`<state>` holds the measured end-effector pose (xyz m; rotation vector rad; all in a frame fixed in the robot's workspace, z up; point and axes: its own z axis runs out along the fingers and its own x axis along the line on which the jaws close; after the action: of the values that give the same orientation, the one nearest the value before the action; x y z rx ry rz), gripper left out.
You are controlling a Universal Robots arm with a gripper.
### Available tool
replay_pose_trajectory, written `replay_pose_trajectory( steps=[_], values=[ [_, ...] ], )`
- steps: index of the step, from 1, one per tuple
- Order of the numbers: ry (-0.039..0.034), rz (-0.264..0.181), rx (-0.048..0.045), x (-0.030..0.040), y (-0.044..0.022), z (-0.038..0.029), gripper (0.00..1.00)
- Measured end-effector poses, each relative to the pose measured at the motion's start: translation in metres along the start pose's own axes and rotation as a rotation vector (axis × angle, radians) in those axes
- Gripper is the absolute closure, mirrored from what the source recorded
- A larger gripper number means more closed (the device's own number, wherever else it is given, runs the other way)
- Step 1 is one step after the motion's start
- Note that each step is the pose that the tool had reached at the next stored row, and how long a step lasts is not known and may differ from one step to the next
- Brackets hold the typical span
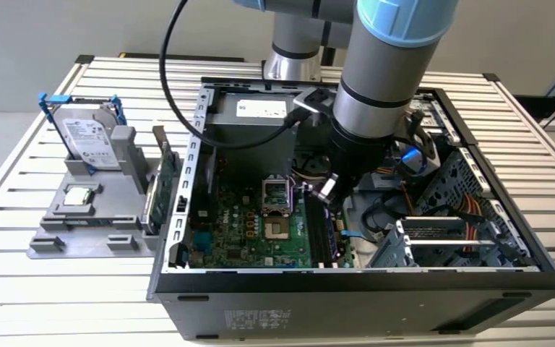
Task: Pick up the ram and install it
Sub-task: 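Press down the ram until it locks into place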
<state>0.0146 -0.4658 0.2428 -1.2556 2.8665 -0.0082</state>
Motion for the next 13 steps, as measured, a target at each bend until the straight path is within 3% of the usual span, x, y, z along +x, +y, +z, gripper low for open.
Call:
replay_pose_trajectory(
  steps=[13],
  values=[
    [-0.0004,-0.044,-0.0004,0.0000,0.0000,0.0000,1.00]
  ],
)
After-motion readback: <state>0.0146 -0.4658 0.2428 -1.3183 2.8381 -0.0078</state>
